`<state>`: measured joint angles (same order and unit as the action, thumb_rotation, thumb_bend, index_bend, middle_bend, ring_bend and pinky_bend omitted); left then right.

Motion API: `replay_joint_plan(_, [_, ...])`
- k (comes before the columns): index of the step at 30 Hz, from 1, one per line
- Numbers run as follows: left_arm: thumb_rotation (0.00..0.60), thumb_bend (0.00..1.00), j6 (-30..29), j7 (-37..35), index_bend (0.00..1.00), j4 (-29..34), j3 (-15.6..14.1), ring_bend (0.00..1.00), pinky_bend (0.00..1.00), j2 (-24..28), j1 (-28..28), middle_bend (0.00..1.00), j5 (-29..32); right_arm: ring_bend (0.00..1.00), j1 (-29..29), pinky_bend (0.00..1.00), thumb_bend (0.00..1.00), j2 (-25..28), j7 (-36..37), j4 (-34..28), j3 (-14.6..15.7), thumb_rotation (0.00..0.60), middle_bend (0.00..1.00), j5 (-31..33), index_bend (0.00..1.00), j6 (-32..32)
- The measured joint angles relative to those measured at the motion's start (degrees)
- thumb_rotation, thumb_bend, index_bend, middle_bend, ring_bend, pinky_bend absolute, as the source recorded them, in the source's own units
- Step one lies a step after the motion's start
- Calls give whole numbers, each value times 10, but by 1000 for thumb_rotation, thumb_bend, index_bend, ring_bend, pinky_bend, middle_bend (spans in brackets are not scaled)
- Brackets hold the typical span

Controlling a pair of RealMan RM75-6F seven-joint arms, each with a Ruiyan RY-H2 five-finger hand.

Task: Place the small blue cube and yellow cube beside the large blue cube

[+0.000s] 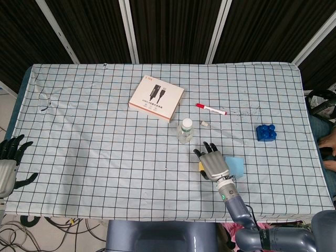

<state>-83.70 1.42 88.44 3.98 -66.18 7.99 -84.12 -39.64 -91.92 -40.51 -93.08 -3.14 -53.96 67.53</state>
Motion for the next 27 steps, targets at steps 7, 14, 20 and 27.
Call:
replay_joint_plan(7, [600,151,-1,1,173,-2,1,0,0,-1,0,35,0,60,5,107,272,0,-1,4,-3,600,468,0,201,-5])
replay_joint_plan(14, [600,151,-1,1,173,-2,1,0,0,-2,0,35,0,60,10,107,272,4,-1,2,-5,600,468,-2,201,-9])
replay_joint_plan(20, [600,151,-1,1,173,-2,1,0,0,-1,0,35,1,60,13,107,272,5,-2,2,-9,600,467,0,201,-12])
replay_joint_plan(27, [600,151,-1,1,173,-2,1,0,0,-2,0,35,1,60,15,107,266,5,-4,3,-11,600,451,-1,201,-14])
